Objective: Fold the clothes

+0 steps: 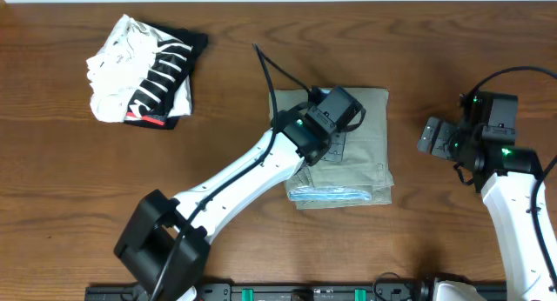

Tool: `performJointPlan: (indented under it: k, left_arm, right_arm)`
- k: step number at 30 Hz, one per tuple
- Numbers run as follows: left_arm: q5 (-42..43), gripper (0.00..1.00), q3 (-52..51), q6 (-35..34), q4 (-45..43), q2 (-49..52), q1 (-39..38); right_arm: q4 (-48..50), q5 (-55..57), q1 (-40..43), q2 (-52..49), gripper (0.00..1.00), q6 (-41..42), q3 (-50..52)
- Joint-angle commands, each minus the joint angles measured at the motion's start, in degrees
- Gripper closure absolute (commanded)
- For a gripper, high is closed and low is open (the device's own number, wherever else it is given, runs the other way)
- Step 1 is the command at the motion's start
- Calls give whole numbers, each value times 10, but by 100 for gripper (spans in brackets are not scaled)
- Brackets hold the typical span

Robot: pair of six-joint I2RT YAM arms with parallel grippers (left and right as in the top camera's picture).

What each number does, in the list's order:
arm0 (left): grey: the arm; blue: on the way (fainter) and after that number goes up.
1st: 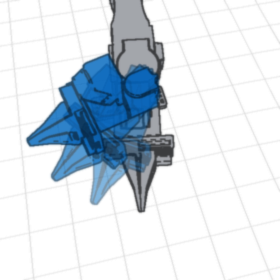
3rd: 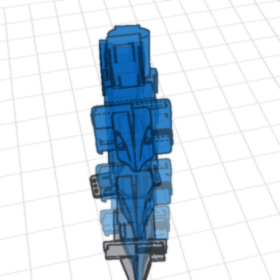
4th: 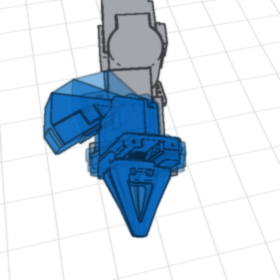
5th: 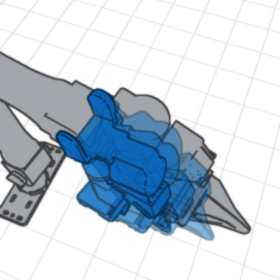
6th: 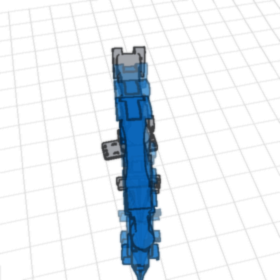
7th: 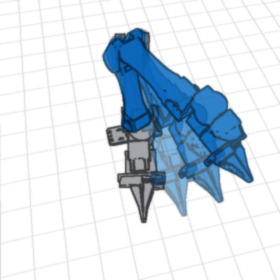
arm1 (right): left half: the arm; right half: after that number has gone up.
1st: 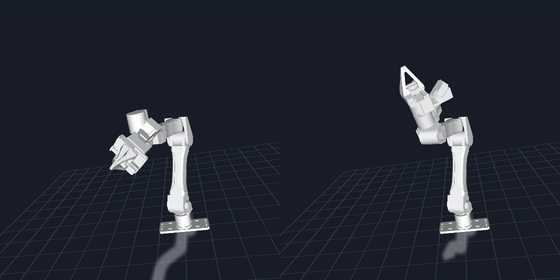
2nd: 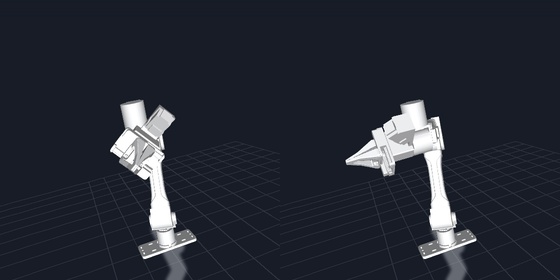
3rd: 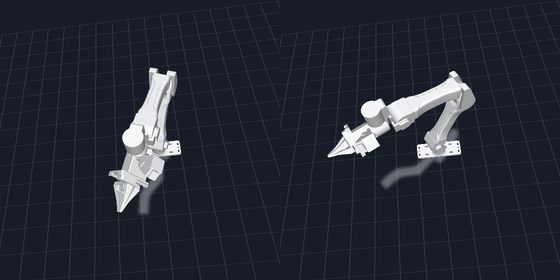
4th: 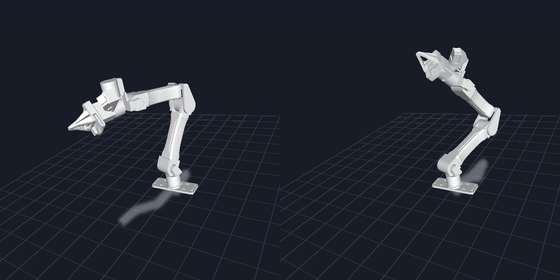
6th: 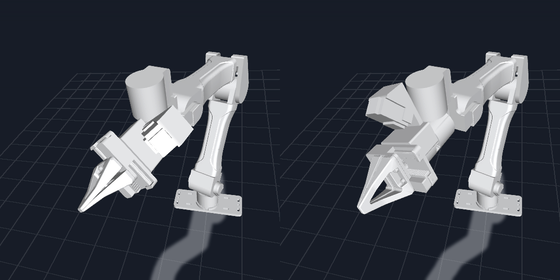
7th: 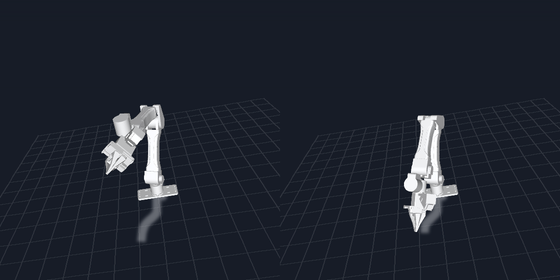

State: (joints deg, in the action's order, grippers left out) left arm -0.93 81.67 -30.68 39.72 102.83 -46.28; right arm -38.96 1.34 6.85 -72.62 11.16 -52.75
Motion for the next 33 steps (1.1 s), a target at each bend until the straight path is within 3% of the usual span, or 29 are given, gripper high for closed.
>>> performJointPlan:
  k: [1, 7, 10, 13, 23, 27, 33]
  left_arm:
    - [55, 83, -12, -42, 3, 22, 1]
    - [123, 83, -31, -42, 3, 52, 0]
    - [123, 83, -46, -42, 5, 60, -2]
    - [122, 76, -57, -41, 7, 69, -2]
    - [99, 76, -98, -32, 8, 101, 0]
    - [88, 75, -102, -14, 21, 110, 7]
    - [76, 75, -102, 70, 76, 110, 59]
  right_arm:
    - [2, 8, 4, 3, 1, 9, 2]
    - [2, 8, 4, 3, 1, 8, 2]
    - [2, 8, 4, 3, 1, 9, 2]
    - [2, 8, 4, 3, 1, 8, 2]
    - [2, 8, 4, 3, 1, 8, 2]
    - [2, 8, 4, 3, 1, 8, 2]
    - [2, 8, 4, 3, 1, 8, 2]
